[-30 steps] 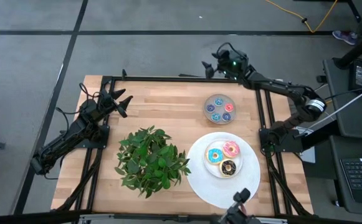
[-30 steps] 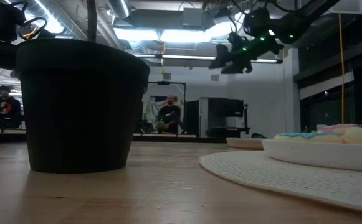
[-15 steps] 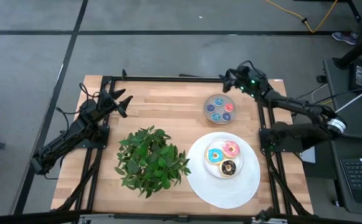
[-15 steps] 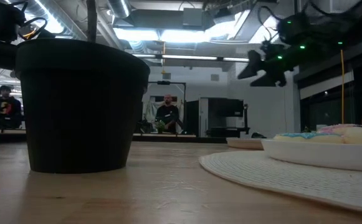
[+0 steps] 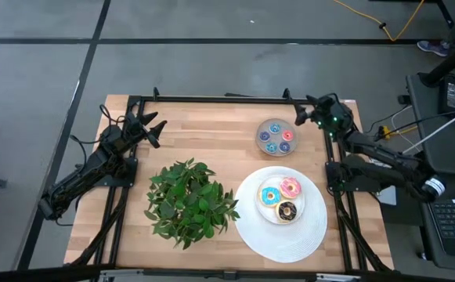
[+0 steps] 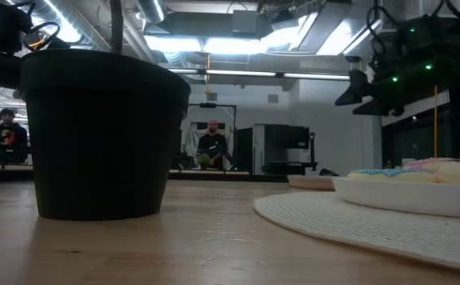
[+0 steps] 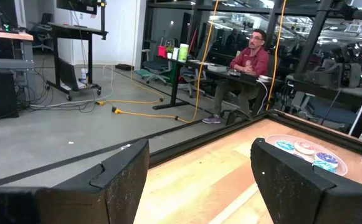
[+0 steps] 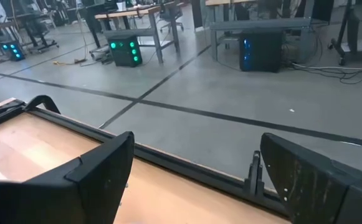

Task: Pick & Place donuts
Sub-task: Return to Home Position

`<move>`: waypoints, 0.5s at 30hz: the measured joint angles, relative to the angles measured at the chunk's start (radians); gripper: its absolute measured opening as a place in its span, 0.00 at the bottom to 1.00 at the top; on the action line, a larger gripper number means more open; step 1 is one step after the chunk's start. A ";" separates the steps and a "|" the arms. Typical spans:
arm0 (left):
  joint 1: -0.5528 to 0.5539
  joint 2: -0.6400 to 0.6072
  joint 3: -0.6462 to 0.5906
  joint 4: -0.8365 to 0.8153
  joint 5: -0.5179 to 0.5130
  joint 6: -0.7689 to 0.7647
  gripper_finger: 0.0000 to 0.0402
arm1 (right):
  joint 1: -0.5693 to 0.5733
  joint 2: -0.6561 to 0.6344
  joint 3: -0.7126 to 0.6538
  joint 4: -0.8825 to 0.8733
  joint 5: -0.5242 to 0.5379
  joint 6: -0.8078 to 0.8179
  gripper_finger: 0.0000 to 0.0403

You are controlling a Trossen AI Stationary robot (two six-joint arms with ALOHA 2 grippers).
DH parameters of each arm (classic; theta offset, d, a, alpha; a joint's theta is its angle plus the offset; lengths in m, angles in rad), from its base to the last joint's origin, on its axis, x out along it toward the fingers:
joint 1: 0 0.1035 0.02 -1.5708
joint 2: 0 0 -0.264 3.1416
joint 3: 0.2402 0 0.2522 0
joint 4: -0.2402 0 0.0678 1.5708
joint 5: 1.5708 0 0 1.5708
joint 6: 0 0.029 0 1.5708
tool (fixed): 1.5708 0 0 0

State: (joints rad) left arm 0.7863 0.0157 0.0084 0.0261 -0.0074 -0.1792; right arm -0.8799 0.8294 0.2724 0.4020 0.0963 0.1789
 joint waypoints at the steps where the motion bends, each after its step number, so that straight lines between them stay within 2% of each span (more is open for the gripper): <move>1: 0.000 0.000 0.000 0.000 0.000 0.000 0.67 | 0.000 -0.015 -0.014 0.001 0.000 0.000 0.87; 9: 0.000 0.000 0.000 0.000 0.000 0.000 0.67 | 0.000 -0.118 -0.113 0.002 0.000 0.003 0.87; 15: 0.000 0.000 0.000 0.000 0.000 0.000 0.67 | 0.029 -0.183 -0.164 -0.001 -0.011 0.083 0.87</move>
State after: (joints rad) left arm 0.7860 0.0154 0.0082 0.0261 -0.0072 -0.1793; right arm -0.8510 0.6468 0.1081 0.4007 0.0854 0.2622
